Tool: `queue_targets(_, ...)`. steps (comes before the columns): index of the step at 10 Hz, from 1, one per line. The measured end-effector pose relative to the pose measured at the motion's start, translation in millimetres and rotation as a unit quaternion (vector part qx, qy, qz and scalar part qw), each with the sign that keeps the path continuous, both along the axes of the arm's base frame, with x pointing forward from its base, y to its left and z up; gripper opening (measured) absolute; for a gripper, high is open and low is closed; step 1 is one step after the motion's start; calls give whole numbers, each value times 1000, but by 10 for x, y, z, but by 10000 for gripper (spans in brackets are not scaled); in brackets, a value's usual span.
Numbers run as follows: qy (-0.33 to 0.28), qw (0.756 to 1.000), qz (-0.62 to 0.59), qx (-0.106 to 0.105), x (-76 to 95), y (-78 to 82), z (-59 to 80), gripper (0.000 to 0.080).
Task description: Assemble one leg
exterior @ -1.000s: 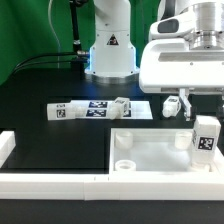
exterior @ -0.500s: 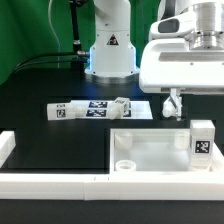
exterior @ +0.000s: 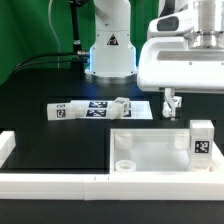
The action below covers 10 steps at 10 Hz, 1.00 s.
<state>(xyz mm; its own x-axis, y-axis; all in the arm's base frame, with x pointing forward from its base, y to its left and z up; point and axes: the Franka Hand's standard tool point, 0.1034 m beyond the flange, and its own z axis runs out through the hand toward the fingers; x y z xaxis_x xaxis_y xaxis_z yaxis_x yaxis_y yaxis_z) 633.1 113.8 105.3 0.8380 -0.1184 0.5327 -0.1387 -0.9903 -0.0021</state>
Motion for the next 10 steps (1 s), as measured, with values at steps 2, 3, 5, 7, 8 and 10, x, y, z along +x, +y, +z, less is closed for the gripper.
queue_targets(2, 86, 996, -8, 17, 85, -108, 68, 649)
queue_targets(3, 124, 992, -14, 28, 79, -120, 83, 649)
queue_targets(5, 210, 976, -23, 47, 21, -141, 77, 649)
queue_targets(7, 231, 971, -22, 59, 75, -88, 114, 649)
queue_targets(8, 230, 971, -21, 57, 74, -93, 107, 649)
queue_targets(10, 230, 971, -22, 58, 75, -100, 107, 649)
